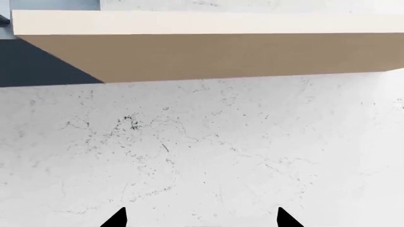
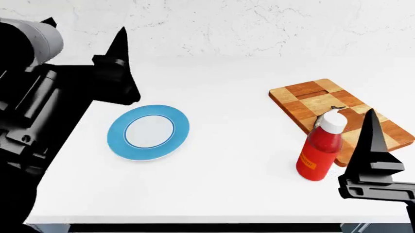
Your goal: Pick the fish from the plate and place it on the cutting board. Then pick the condiment bottle from the cabinet and place it next to the cutting board.
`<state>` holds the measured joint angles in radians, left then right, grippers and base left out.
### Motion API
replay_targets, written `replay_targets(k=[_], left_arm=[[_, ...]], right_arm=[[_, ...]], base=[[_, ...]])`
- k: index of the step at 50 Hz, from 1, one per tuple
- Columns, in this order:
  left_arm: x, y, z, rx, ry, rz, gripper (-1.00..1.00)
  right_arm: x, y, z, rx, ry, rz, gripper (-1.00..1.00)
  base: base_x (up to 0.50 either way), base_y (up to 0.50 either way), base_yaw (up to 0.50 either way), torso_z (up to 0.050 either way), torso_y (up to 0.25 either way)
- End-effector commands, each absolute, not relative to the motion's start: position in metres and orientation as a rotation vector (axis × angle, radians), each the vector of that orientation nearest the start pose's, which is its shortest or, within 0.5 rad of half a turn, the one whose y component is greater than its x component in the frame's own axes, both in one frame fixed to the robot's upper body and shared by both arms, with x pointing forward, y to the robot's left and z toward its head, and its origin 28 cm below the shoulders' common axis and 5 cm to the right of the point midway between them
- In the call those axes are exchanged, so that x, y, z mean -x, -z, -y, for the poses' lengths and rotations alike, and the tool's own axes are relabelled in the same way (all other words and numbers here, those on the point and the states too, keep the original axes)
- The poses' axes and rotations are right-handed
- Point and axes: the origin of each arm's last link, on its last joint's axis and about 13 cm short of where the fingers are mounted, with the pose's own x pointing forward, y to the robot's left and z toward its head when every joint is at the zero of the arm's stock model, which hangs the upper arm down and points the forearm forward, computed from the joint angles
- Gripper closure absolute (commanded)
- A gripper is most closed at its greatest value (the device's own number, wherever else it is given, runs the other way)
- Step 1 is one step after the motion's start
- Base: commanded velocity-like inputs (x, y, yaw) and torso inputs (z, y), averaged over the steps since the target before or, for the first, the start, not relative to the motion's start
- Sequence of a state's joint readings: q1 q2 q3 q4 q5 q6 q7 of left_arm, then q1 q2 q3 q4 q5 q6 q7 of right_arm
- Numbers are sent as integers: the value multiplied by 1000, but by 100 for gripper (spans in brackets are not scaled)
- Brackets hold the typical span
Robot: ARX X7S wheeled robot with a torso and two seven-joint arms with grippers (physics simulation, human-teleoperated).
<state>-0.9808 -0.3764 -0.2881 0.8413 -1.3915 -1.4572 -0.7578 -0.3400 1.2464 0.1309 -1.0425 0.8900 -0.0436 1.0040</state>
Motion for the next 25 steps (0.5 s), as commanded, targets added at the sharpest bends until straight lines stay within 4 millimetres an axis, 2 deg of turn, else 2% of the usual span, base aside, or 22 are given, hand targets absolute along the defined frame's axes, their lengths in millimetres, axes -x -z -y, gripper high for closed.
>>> replay_targets(k=[1, 10, 11, 18, 25], left_arm=[[-164, -273, -232, -52, 186, 374, -100], [-161, -261, -235, -26, 162, 399, -100], [-163, -254, -236, -34, 150, 396, -100], [-160, -236, -236, -3, 122, 520, -100], [-152, -233, -241, 65, 106, 641, -100]], right_arm=[[-114, -233, 154, 4, 78, 411, -100], [-112, -236, 152, -16, 73, 428, -100], [-111, -236, 151, -18, 73, 433, -100], [-106, -234, 147, -27, 70, 462, -100], [-101, -228, 146, -23, 54, 501, -100]], base=[[0, 0, 0, 0, 0], [0, 0, 0, 0, 0], [0, 0, 0, 0, 0], [0, 0, 0, 0, 0], [0, 0, 0, 0, 0]])
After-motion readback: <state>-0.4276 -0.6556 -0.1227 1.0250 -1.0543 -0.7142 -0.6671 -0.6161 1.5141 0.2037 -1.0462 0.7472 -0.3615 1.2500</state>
